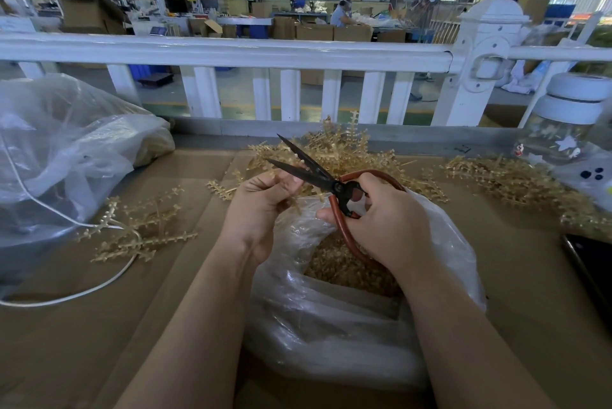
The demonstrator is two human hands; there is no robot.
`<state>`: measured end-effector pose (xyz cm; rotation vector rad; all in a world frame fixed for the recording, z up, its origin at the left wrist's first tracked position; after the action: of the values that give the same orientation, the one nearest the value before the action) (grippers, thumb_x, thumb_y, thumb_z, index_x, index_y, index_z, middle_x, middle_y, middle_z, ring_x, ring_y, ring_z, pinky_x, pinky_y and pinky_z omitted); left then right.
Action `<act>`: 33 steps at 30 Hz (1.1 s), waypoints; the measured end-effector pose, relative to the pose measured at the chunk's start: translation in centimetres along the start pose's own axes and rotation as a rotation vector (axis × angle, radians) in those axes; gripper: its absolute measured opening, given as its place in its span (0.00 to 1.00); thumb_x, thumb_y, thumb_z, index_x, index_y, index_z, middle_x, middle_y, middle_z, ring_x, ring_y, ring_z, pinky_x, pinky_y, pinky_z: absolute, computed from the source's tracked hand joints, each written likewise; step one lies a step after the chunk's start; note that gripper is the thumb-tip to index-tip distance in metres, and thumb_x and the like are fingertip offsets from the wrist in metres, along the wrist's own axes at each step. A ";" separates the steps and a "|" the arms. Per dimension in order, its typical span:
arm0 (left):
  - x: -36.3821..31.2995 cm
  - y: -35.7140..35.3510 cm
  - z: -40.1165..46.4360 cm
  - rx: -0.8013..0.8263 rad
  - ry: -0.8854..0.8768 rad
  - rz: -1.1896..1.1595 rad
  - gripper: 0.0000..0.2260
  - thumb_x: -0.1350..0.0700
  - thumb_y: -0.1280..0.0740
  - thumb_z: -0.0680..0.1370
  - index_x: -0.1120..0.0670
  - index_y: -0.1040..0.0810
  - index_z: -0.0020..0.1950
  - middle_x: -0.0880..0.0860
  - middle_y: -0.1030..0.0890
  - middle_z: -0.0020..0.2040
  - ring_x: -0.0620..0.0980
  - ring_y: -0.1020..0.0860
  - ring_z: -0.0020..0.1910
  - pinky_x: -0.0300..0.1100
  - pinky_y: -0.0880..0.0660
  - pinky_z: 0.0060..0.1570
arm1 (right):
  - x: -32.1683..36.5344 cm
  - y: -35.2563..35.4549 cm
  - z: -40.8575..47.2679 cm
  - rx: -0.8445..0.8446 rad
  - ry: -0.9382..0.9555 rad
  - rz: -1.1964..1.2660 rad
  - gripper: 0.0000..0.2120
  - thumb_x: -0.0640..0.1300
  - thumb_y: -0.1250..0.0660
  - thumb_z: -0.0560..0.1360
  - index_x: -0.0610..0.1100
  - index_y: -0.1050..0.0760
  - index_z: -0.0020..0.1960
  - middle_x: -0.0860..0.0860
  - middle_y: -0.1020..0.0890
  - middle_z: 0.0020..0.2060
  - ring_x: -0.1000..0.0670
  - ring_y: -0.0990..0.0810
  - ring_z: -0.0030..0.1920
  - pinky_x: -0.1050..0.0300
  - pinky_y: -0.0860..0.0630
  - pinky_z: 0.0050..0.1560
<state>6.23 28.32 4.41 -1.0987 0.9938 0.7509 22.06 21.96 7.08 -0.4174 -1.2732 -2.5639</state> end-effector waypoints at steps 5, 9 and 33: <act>-0.1 0.1 0.2 0.000 -0.017 -0.010 0.04 0.57 0.28 0.66 0.50 0.16 0.31 0.47 0.20 0.33 0.48 0.32 0.37 0.42 0.32 0.43 | 0.1 0.4 0.0 -0.037 0.026 -0.014 0.34 0.82 0.49 0.65 0.51 0.28 0.43 0.60 0.26 0.32 0.58 0.27 0.32 0.61 0.28 0.30; -0.1 -0.1 0.2 0.010 -0.035 0.008 0.05 0.57 0.28 0.67 0.50 0.16 0.30 0.47 0.21 0.31 0.46 0.32 0.35 0.40 0.32 0.42 | 0.2 0.4 -0.1 -0.048 0.055 0.019 0.33 0.81 0.47 0.67 0.50 0.29 0.42 0.58 0.27 0.31 0.58 0.28 0.31 0.61 0.28 0.30; 0.3 -0.2 0.1 0.069 0.030 -0.009 0.06 0.56 0.29 0.70 0.50 0.18 0.33 0.49 0.22 0.35 0.46 0.28 0.39 0.41 0.33 0.46 | -0.2 0.5 0.1 -0.038 0.004 -0.011 0.30 0.78 0.40 0.66 0.51 0.25 0.43 0.58 0.20 0.32 0.54 0.21 0.34 0.58 0.23 0.33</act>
<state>6.60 28.38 4.24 -1.0565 1.0323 0.6904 22.42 21.79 7.40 -0.4139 -1.2311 -2.6000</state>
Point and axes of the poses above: each hand's wrist, its own z-axis towards the middle knuckle, its own y-axis out of the back of the hand, x = y × z, the point moved 10 cm from there along z, towards the middle knuckle
